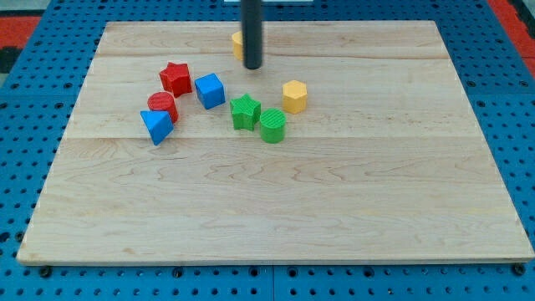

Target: Move your arm towards the yellow hexagon

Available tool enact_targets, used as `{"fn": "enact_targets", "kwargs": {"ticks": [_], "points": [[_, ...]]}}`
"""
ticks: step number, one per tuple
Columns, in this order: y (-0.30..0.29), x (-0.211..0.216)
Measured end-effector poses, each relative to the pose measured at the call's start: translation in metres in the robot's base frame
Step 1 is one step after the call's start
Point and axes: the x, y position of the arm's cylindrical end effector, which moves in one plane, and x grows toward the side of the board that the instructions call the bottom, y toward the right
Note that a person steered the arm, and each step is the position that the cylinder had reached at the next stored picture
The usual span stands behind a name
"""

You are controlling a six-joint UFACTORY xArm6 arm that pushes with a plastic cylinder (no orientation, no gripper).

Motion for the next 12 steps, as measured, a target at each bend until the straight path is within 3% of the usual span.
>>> {"fn": "enact_targets", "kwargs": {"ticks": [1,2,3,4,6,10,12], "points": [[-0.024,-0.023],[0.044,-0.032],[0.041,-0.020],[0.095,-0.013],[0.142,-0.004],[0.180,-0.004],[0.190,0.018]]}}
